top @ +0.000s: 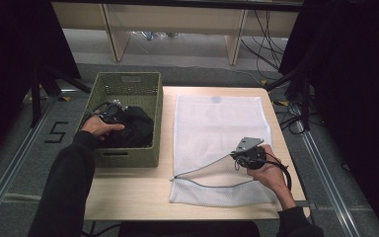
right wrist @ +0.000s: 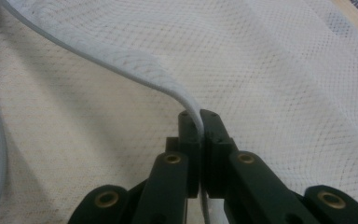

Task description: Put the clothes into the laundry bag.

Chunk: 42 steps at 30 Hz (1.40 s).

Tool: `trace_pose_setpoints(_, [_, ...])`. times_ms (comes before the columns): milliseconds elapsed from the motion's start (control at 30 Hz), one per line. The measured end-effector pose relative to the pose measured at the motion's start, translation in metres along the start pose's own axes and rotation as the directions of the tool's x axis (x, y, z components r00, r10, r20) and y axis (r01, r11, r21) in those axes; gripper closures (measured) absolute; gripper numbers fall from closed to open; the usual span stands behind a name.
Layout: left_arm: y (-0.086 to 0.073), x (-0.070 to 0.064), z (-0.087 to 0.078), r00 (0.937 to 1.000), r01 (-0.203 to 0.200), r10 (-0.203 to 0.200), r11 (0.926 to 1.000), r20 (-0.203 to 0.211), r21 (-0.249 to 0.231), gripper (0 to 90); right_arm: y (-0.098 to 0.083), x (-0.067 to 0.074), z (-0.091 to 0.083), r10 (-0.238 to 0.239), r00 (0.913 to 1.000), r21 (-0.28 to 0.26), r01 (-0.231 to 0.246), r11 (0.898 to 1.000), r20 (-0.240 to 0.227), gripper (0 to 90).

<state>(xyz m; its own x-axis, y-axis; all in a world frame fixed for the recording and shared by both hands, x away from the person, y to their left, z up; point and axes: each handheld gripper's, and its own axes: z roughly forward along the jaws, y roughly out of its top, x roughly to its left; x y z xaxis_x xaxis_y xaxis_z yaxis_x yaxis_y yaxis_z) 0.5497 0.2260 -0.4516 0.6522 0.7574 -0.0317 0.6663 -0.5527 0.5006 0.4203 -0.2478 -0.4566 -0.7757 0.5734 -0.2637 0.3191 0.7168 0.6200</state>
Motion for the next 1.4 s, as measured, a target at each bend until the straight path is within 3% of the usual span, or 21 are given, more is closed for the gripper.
trace_pose_setpoints(100, [0.001,-0.008,0.013,0.9999,-0.007,0.008,0.9993,-0.015,0.036,0.0,0.0,0.0,0.001,-0.019,0.9998,0.002,0.019,1.0,-0.006,88.7])
trace_pose_setpoints(200, [0.0,-0.012,0.024,0.9968,-0.059,0.064,0.9947,-0.049,0.083,0.0,0.001,-0.001,0.0,-0.051,0.9987,0.001,0.051,0.999,0.002,88.7])
trace_pose_setpoints(233, [0.0,-0.01,0.024,0.9963,-0.07,0.074,0.9929,-0.044,0.096,0.0,0.0,0.001,0.0,-0.02,0.9998,0.004,0.02,1.0,0.001,88.7])
trace_pose_setpoints(300, [-0.003,-0.008,0.028,0.9982,-0.047,0.05,0.9964,-0.034,0.07,0.0,0.0,0.0,0.0,-0.024,0.9997,-0.001,0.024,1.0,0.003,88.6])
trace_pose_setpoints(367, [-0.009,-0.001,0.03,0.9968,-0.071,0.073,0.995,-0.032,0.07,0.0,0.001,0.0,0.0,-0.031,0.9995,-0.002,0.031,1.0,0.0,88.5])
trace_pose_setpoints(500, [-0.011,0.001,0.033,0.9918,-0.086,0.095,0.9901,-0.085,0.111,3.9,0.0,0.001,-0.002,-0.02,0.9998,0.004,0.02,1.0,-0.005,88.5])
trace_pose_setpoints(567, [-0.01,0.002,0.03,0.987,-0.108,0.122,0.9854,-0.105,0.132,16.9,0.001,0.0,-0.001,-0.048,0.9988,-0.012,0.048,0.999,0.006,88.5])
trace_pose_setpoints(600, [-0.009,0.003,0.029,0.9879,-0.1,0.114,0.9863,-0.105,0.131,23.5,0.0,0.0,-0.001,-0.029,0.9996,-0.003,0.029,1.0,-0.002,88.5])
trace_pose_setpoints(633, [-0.009,0.004,0.027,0.9881,-0.097,0.111,0.9869,-0.107,0.129,42.0,0.0,0.002,-0.002,-0.011,0.9999,0.007,0.011,1.0,0.001,88.5])
trace_pose_setpoints(700, [-0.011,0.006,0.024,0.9904,-0.063,0.073,0.9946,-0.118,0.083,49.3,0.0,0.001,-0.001,-0.034,0.9994,-0.003,0.034,0.999,-0.003,88.5])
trace_pose_setpoints(733, [-0.012,0.01,0.021,0.9863,-0.084,0.096,0.9923,-0.134,0.09,56.9,0.0,0.002,-0.002,-0.02,0.9998,-0.004,0.02,1.0,-0.003,88.7])
trace_pose_setpoints(800, [-0.012,0.01,0.021,0.9878,-0.069,0.08,0.9939,-0.134,0.086,60.6,0.0,0.002,-0.003,-0.005,1.0,-0.003,0.005,1.0,-0.001,88.8])
trace_pose_setpoints(900, [-0.008,0.005,0.018,0.9845,-0.089,0.102,0.9918,-0.143,0.092,62.7,0.0,0.001,-0.001,-0.019,0.9998,-0.01,0.019,1.0,0.003,88.9])
trace_pose_setpoints(967, [-0.009,0.004,0.016,0.9882,-0.083,0.093,0.9926,-0.121,0.089,61.8,0.0,0.001,-0.001,-0.028,0.9996,-0.006,0.028,1.0,-0.005,88.9])
trace_pose_setpoints(1000, [-0.008,0.005,0.014,0.9879,-0.105,0.116,0.9884,-0.102,0.109,59.1,0.0,0.0,-0.001,-0.044,0.999,-0.009,0.044,0.999,-0.004,88.9])
trace_pose_setpoints(1067, [-0.008,0.001,0.01,0.9948,-0.052,0.06,0.9941,-0.082,0.095,44.2,0.0,0.002,-0.002,-0.008,1.0,0.008,0.008,1.0,-0.005,88.9])
trace_pose_setpoints(1133, [-0.006,-0.002,0.002,0.9961,-0.035,0.041,0.9961,-0.078,0.082,30.4,0.0,0.001,-0.001,-0.022,0.9997,0.001,0.022,1.0,-0.008,88.9])
trace_pose_setpoints(1200, [-0.006,-0.005,-0.004,0.9994,-0.015,0.017,0.9972,-0.029,0.073,19.2,0.0,0.002,-0.001,-0.011,0.9999,0.008,0.011,1.0,-0.007,88.9])
trace_pose_setpoints(1300, [-0.006,-0.009,-0.01,0.9989,-0.045,0.046,0.9971,-0.009,0.061,15.7,0.0,0.002,-0.001,-0.017,0.9998,0.01,0.017,1.0,-0.01,88.9])
trace_pose_setpoints(1367, [-0.006,-0.009,-0.011,0.9995,-0.03,0.03,0.9986,0.006,0.044,15.7,0.0,0.002,0.001,-0.051,0.9987,-0.007,0.051,0.999,0.002,88.8])
trace_pose_setpoints(1400, [-0.007,-0.009,-0.012,0.9996,-0.021,0.021,0.9993,0.017,0.031,15.7,0.0,0.003,0.001,-0.029,0.9996,0.001,0.029,1.0,0.001,88.8])
